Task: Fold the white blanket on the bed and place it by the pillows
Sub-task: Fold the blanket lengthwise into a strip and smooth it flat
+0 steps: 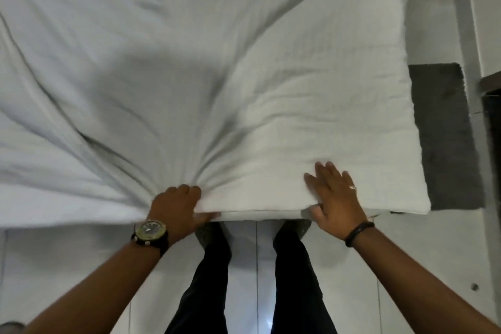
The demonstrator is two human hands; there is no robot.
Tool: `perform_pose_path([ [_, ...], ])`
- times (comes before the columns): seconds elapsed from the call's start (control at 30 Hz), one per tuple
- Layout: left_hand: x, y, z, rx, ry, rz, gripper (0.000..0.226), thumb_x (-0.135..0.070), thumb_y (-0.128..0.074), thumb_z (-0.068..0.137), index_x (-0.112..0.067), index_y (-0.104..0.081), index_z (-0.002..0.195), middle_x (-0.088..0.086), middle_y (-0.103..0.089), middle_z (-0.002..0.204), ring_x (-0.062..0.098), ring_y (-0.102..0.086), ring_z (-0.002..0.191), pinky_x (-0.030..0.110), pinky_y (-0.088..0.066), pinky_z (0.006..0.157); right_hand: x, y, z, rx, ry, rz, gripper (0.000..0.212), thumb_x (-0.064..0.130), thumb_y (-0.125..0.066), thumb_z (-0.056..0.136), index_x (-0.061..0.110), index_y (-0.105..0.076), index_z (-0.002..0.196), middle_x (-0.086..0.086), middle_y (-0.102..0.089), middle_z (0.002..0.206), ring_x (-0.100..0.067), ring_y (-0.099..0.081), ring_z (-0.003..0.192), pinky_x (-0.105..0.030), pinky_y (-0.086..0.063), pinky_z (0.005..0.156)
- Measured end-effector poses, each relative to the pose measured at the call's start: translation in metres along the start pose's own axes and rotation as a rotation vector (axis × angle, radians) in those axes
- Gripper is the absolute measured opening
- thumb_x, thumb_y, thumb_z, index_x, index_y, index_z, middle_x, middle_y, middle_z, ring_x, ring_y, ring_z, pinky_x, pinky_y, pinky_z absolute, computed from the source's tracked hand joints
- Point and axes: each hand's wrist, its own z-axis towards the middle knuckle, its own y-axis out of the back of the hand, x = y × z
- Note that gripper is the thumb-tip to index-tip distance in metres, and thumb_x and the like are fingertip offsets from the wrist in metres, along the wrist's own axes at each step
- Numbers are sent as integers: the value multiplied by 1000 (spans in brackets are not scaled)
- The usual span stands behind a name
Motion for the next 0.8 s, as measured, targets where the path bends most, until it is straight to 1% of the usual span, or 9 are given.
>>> perform_pose_path([
  [0.07,0,17,16,18,-9,-118,72,-94,-26,69,-27,-52,77,-6,-54,76,21,-55,69,31,-40,56,36,15,27,-62,28,179,67,46,-49,83,26,-33,145,-11,-32,156,-31,-22,146,-53,-18,115],
  [0.13,-12,33,44,-139,-80,-163,73,-88,-22,78,-26,-60,86,-1,-61,90,25,-59,82,33,-44,65,73,18,66,-123,-8,224,64,55,-38,91,25,-32,147,-10,-28,158,-30,-18,148,-48,-13,115],
  [0.2,-25,31,72,-307,-80,-99,70,-74,-34,87,-20,-63,121,14,-59,130,36,-55,119,43,-46,92,104,5,105,-78,-52,195,67,60,-28,93,23,-32,149,-11,-22,160,-30,-14,149,-51,-10,115],
  [0.27,-27,20,88,-242,0,-52,79,-72,-34,87,-23,-36,150,14,-24,160,36,-21,148,55,-25,113,106,-16,124,48,7,33,72,66,-19,92,26,-29,150,-8,-16,162,-30,-9,149,-60,-6,116],
  [0.4,-12,-12,79,-176,151,-47,95,-83,-29,81,-33,2,156,5,13,165,27,14,151,58,3,119,-4,-28,98,93,-211,-167,79,73,-21,87,29,-18,153,-2,-9,163,-28,-7,150,-62,-5,115],
  [0.53,-17,-10,86,-147,164,-69,102,-87,-27,77,-31,5,156,5,15,164,27,17,150,60,3,118,-89,3,49,227,-641,-173,87,76,0,84,25,5,155,-2,16,162,-23,12,149,-54,2,119],
  [0.63,-17,-3,86,-97,170,-81,104,-90,-22,76,-29,3,156,8,15,164,29,17,150,61,4,117,-67,16,64,244,-791,-95,94,75,2,80,18,5,155,-8,18,161,-27,12,149,-58,-1,117],
  [0.7,-13,3,87,-64,121,-77,103,-89,-21,77,-27,1,157,10,13,164,32,15,150,62,5,117,-26,15,91,172,-693,-83,85,70,-10,90,15,-5,155,-14,8,162,-33,4,149,-61,-6,116],
  [0.8,-2,16,102,-102,-56,-11,98,-83,-22,82,-20,-16,156,13,-3,164,37,-1,151,65,-6,116,62,4,145,46,-263,-51,73,60,-23,93,18,-23,153,-15,-10,162,-35,-9,148,-61,-10,114],
])
